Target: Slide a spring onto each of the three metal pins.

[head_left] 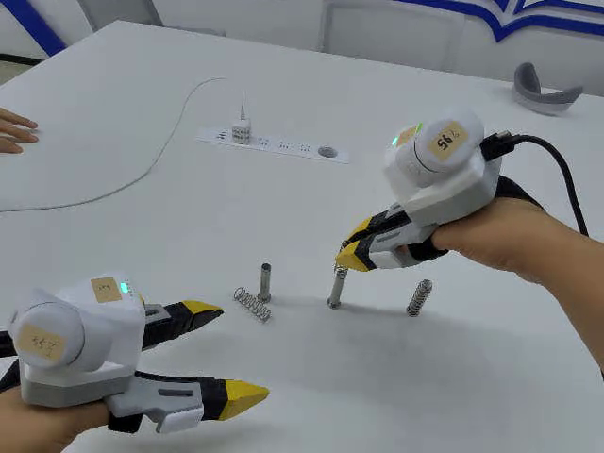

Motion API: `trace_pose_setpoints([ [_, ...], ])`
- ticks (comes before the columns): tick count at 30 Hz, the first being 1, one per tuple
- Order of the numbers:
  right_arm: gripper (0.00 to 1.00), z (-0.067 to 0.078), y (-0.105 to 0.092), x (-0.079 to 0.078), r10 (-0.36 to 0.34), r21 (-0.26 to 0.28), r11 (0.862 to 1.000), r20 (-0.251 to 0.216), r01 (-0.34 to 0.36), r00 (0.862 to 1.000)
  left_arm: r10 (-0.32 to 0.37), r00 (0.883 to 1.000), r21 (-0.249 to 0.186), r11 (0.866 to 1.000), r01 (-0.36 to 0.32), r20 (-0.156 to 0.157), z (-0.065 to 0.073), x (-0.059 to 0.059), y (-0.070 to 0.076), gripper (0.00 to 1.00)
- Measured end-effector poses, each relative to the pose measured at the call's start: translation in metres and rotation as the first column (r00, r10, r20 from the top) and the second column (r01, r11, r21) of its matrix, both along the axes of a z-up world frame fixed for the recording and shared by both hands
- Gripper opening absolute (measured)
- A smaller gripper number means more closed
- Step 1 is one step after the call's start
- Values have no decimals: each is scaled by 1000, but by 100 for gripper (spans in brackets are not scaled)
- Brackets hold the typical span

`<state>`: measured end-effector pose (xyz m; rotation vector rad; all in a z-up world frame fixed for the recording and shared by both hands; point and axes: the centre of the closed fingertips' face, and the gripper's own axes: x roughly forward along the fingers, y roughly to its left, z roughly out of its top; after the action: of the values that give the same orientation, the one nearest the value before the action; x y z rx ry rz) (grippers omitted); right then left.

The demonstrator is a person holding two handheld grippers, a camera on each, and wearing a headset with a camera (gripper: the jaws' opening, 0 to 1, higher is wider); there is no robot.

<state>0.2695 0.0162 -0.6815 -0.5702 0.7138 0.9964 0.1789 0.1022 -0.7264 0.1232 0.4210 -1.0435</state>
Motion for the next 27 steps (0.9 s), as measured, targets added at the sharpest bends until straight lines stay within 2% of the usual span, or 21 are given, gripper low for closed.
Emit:
trace_pose_setpoints([
  [7,12,-7,-2,0,-5,-10,1000,-16,5,1000,0,1000,1,1000,0,-1,-1,0,0,66],
  [27,12,-40,-3,2,-59,9,998,-59,60,997,1,1000,10,1000,-1,-9,-5,-1,1,65],
])
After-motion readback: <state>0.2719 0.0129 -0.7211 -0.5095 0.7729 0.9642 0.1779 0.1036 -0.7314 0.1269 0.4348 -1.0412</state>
